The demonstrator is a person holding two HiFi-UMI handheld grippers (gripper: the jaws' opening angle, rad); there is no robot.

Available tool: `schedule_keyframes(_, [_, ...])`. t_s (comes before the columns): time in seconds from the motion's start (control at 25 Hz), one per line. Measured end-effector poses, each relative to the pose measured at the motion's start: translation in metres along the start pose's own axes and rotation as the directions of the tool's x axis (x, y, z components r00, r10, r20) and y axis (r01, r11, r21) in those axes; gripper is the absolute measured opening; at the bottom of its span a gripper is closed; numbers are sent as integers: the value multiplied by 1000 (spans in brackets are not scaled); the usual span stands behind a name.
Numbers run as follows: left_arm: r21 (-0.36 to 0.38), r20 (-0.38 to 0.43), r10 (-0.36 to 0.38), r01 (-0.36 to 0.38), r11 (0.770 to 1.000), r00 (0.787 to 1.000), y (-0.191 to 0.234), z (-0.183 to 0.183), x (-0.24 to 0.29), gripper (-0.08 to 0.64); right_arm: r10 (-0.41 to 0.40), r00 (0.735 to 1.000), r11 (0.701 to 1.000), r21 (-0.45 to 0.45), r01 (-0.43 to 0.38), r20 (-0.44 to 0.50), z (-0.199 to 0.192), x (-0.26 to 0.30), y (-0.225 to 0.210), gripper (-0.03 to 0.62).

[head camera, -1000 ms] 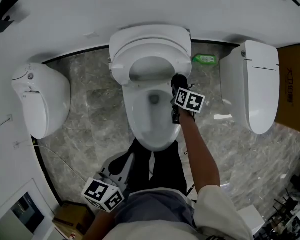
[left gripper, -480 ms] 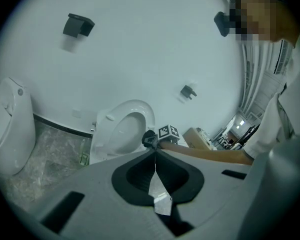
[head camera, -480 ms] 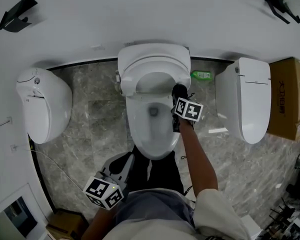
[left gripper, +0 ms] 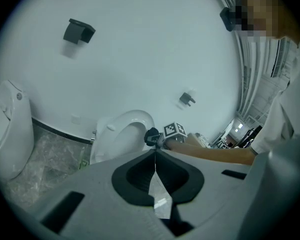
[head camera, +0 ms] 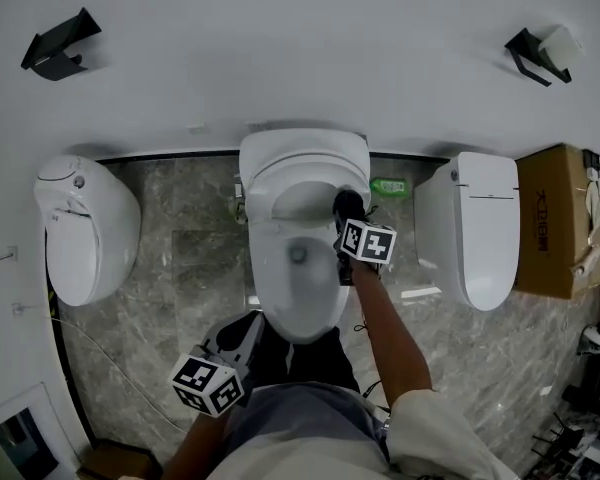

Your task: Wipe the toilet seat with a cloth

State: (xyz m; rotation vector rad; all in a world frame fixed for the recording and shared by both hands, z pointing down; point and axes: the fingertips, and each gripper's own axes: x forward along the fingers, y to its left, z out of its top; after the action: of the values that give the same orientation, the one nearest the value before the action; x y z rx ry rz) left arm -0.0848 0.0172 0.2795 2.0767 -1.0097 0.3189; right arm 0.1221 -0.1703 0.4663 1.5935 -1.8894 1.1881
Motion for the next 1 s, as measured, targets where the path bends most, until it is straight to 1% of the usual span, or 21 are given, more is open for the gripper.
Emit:
schedule_keyframes(0.16, [5,29,-5,5,1000,1000,3,15,1,9,14,1000,999,-36,-13,12,20,-9,17,69])
schedule_keyframes(0.28, [11,39,-15,15,1000,999,4,22,2,9,31,999,998,-46,-30,20,30,-17,30,70])
schedule_keyframes(0.52, [53,46,-46,43,998,998,8,42,10,9,79,997,994,-78,-77,23,40,-38,53,69])
schedule_keyframes(0.68, [106,61,-50,43,993,997,14,59,27,9,110,993,989,-104,-106,36,45,-64,66,70])
schedule_keyframes(0.84, [151,91,-58,44,988,994,16,84,50,9,134,991,977,-172,-129,19,41,-92,75,71])
schedule_keyframes(0.92, [175,88,-61,45,984,994,17,93,63,9,143,989,975,-176,-137,22,37,-107,78,71])
schedule_keyframes(1.0, [221,80,-57,38,975,995,18,101,75,9,151,988,977,-157,-144,35,33,-122,80,71])
